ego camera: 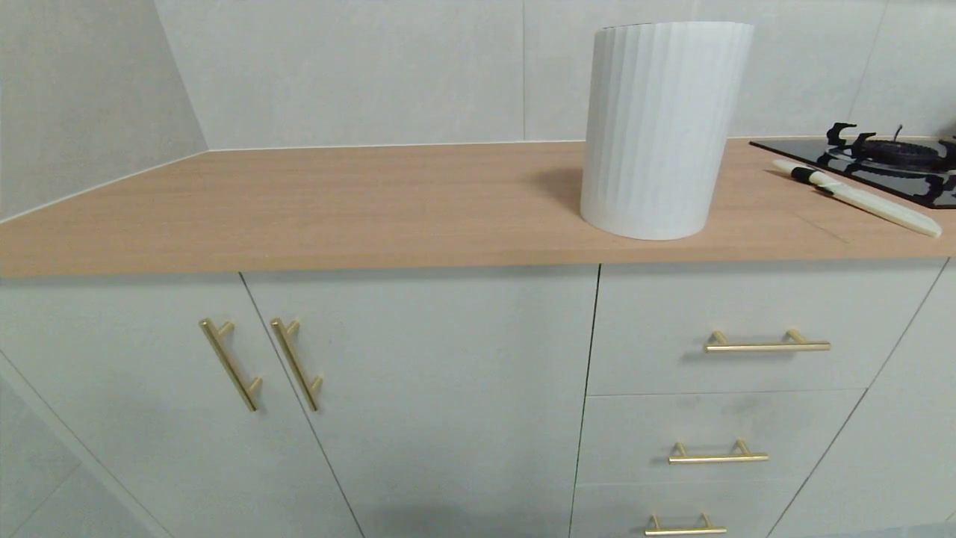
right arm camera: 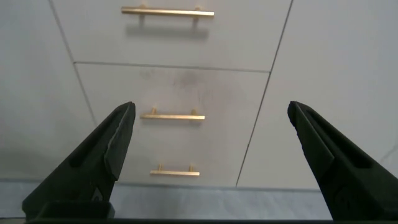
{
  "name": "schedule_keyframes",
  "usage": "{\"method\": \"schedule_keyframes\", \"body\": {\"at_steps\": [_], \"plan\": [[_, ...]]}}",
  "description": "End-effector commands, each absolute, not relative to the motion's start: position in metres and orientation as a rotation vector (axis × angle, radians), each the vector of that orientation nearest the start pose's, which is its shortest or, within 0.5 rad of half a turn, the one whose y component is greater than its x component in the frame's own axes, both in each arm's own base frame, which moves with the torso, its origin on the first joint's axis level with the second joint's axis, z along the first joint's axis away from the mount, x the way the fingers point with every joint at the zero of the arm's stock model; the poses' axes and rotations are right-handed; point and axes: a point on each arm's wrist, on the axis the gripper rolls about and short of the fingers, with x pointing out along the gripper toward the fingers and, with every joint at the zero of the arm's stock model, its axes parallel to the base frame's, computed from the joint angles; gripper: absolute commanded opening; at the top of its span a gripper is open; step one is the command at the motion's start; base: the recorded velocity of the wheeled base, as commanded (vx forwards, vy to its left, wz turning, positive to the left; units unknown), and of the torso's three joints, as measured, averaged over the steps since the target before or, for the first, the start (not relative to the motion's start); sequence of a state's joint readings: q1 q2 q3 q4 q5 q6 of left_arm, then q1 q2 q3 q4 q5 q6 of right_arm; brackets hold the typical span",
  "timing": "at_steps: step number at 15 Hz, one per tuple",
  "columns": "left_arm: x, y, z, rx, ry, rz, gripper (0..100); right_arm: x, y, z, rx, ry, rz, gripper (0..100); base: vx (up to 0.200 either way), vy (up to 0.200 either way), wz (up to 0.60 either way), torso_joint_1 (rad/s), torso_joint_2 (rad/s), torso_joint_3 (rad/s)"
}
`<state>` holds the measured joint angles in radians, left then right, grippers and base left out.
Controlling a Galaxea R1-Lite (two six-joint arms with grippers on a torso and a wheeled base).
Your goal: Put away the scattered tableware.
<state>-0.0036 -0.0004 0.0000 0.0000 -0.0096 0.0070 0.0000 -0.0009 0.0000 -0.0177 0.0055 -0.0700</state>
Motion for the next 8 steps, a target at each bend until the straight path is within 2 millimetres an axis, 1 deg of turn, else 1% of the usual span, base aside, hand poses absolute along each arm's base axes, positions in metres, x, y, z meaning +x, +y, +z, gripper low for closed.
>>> {"method": "schedule_keyframes", "body": {"at_steps": [1,8], "plan": [[-0.0228,-0.0001,0.0755,0.008,0.0,-0.012,100,-0.0227,0.0001,0.0774,-0.071,-0.017,0.006,100,0.2,0.0,0.0,0.002,0.0,0.007],[-0.0228,-0.0002,0.0755,0.009,0.0,-0.014,100,-0.0227,0.0001,0.0774,-0.071,-0.017,0.006,100,0.0,0.0,0.0,0.0,0.0,0.0]]}}
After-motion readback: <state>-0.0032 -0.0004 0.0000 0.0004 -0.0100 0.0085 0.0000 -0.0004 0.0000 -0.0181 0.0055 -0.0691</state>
